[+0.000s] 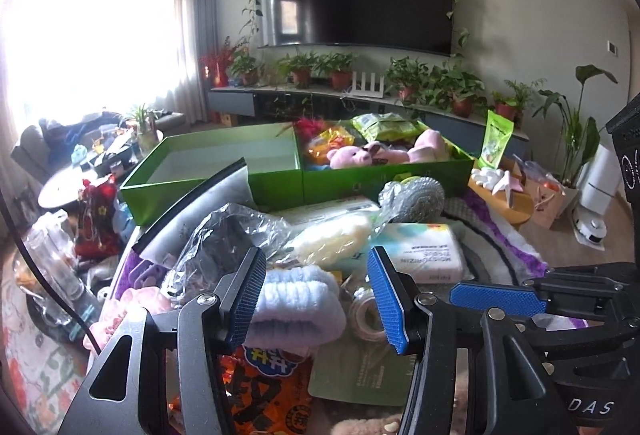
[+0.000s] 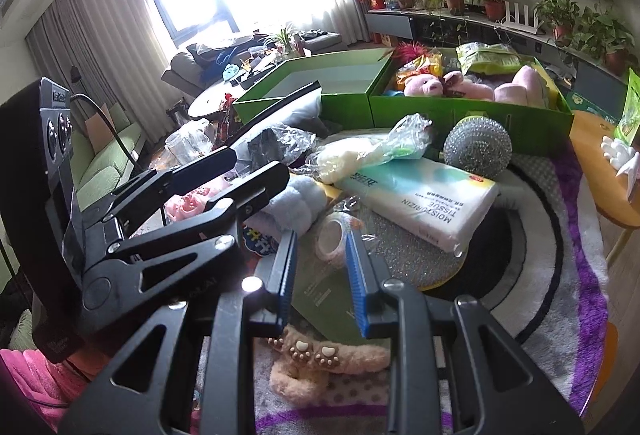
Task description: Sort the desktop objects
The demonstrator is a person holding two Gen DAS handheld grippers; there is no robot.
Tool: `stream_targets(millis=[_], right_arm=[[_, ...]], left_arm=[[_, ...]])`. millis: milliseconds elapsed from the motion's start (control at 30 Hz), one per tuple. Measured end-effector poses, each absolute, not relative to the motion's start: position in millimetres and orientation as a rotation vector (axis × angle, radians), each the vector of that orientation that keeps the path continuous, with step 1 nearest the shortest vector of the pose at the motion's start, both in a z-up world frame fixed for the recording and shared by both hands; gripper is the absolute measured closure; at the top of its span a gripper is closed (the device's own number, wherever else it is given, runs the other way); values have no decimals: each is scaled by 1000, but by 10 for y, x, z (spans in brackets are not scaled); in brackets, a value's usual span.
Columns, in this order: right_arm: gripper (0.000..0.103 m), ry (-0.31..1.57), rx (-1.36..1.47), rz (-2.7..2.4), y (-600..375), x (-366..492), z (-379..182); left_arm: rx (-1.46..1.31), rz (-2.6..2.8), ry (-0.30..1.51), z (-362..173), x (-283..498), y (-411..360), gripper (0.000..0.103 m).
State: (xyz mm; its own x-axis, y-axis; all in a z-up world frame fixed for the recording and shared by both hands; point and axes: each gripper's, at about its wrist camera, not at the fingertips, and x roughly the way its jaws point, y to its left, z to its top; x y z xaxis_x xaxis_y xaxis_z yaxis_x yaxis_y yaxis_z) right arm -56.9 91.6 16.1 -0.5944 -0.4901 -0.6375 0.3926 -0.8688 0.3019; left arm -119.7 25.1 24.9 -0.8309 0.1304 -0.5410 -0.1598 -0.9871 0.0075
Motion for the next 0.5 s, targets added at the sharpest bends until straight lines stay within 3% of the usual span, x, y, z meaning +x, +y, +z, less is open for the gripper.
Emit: stream_targets(millis=[133,200,500], right_arm=[[73,-191,1038,-2425,917,-612,85],[57,-202,1039,-2435,945,-625,57],[56,-266,1110,-2430,973,-823,-131]], left_arm=[[-860,2870,71,193,-1218,215,49],[-860,2874,69,187,-1219,189,49],[-866,2878,84,158,-1241,160,49]])
